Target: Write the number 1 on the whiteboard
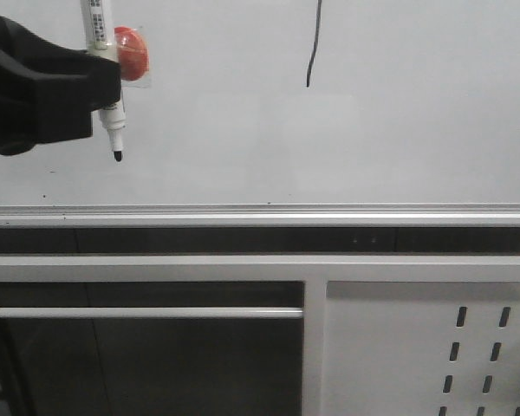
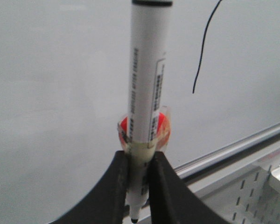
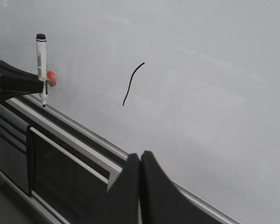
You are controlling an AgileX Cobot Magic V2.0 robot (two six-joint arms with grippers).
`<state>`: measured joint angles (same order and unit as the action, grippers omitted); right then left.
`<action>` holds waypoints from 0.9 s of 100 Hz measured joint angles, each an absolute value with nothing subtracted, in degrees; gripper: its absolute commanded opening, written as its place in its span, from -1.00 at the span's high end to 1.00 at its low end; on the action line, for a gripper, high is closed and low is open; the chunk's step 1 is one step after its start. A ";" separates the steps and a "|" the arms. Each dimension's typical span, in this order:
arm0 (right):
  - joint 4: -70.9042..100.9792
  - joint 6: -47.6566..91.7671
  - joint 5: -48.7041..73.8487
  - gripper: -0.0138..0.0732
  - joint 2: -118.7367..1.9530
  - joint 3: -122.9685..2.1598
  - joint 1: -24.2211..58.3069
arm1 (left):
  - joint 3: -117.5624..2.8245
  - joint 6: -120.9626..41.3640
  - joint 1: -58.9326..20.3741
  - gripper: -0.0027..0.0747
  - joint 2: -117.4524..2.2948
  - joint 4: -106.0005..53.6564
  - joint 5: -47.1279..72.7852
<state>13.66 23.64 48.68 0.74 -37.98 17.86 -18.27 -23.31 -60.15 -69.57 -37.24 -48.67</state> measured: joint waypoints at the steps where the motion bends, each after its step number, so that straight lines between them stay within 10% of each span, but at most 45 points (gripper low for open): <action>1: 13.66 23.64 48.60 0.84 0.74 -37.98 17.86 | -18.27 -23.14 -60.15 0.98 -69.79 -37.41 -49.01; 90: 12.75 23.52 48.45 0.84 0.74 -37.93 17.86 | -25.00 -22.22 -60.15 0.98 -81.66 -55.02 -55.52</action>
<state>12.75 23.52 48.45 0.74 -37.93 17.86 -25.00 -22.22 -60.15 -81.66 -55.02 -55.52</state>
